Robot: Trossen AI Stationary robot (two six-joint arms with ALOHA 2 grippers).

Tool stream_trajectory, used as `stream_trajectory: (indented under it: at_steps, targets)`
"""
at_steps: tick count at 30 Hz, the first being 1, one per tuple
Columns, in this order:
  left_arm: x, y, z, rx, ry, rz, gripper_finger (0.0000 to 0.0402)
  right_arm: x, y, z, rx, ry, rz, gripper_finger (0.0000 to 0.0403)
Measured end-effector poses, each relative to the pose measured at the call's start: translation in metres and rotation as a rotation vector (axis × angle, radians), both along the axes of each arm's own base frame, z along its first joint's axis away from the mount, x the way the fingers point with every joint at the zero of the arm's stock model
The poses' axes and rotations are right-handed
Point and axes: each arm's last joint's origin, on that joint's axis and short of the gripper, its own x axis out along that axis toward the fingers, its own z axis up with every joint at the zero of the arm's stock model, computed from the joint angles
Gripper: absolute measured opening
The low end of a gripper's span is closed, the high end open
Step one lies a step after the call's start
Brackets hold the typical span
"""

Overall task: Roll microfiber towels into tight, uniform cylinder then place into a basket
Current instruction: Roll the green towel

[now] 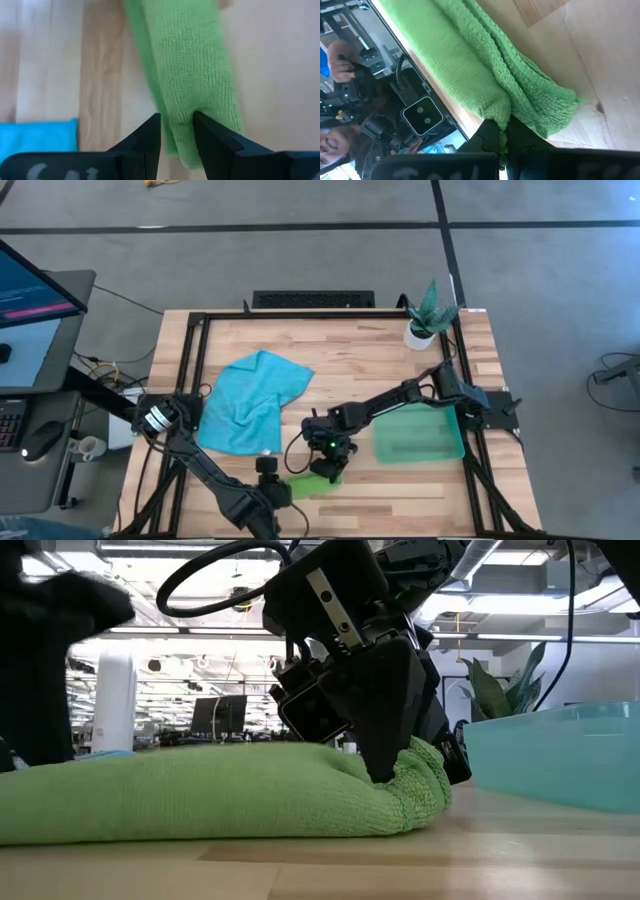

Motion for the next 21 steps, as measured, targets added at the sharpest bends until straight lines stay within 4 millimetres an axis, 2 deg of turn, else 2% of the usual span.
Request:
stream_trajectory:
  at_steps: [5, 14, 21]
  targets:
    - [-0.005, 0.009, -0.010, -0.010, 0.001, 0.086, 0.0109, -0.001, 0.002, 0.000, -0.003, -0.002, 0.005, 0.0015]
    - [-0.009, 0.000, -0.012, -0.062, -0.035, 0.099, 0.0109, -0.001, 0.002, -0.001, -0.043, -0.018, 0.004, 0.0034]
    - [-0.010, -0.001, -0.012, -0.056, -0.052, 0.112, 0.0109, -0.001, 0.006, -0.002, -0.113, -0.033, -0.013, 0.0075]
